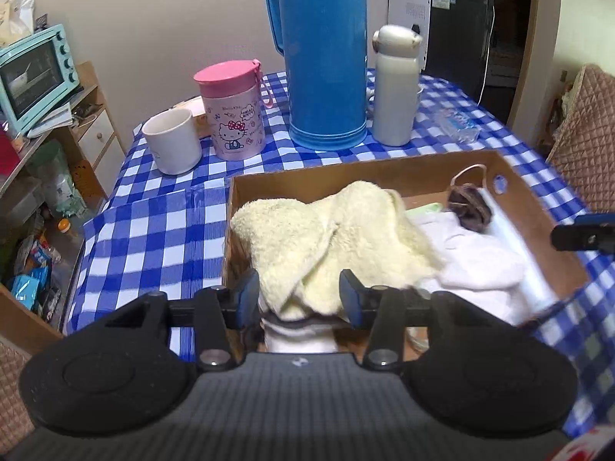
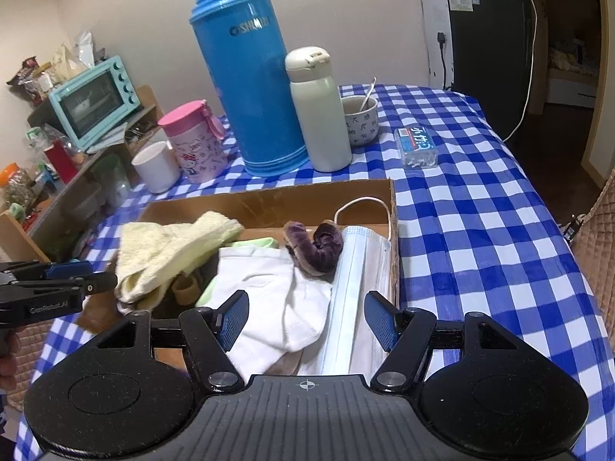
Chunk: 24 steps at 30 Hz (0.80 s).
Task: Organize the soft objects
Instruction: 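Open both grippers and withdraw them from the box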
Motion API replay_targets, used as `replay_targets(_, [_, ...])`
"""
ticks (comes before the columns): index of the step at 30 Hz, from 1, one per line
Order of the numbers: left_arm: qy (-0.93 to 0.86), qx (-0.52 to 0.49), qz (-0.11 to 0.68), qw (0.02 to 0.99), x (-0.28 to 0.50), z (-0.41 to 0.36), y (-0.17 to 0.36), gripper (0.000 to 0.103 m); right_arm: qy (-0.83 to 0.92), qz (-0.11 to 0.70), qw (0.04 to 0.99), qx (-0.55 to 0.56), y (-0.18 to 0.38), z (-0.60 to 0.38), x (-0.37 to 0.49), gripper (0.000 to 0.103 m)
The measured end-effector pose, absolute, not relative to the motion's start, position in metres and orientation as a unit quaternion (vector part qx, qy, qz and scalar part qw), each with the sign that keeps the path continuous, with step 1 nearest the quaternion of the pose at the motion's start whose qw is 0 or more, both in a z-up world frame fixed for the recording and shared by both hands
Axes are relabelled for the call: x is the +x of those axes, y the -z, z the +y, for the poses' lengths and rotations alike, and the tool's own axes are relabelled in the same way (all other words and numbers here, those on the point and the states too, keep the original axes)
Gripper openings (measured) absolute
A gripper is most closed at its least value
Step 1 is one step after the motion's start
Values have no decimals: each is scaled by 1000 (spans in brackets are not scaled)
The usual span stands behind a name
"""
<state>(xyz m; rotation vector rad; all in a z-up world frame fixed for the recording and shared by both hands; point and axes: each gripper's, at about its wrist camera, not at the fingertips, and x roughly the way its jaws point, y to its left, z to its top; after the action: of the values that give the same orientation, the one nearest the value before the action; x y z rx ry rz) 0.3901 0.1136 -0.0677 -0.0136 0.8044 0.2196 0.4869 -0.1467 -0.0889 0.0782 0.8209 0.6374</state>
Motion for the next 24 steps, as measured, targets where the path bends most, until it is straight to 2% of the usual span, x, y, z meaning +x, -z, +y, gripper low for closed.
replay_targets(7, [-114, -24, 381, 917, 342, 77, 33, 56, -329, 374, 867, 23, 67, -164, 446, 66])
replay_targets(24, [-150, -48, 378, 912, 213, -9, -10, 56, -388, 370, 844, 27, 38, -220, 329, 67])
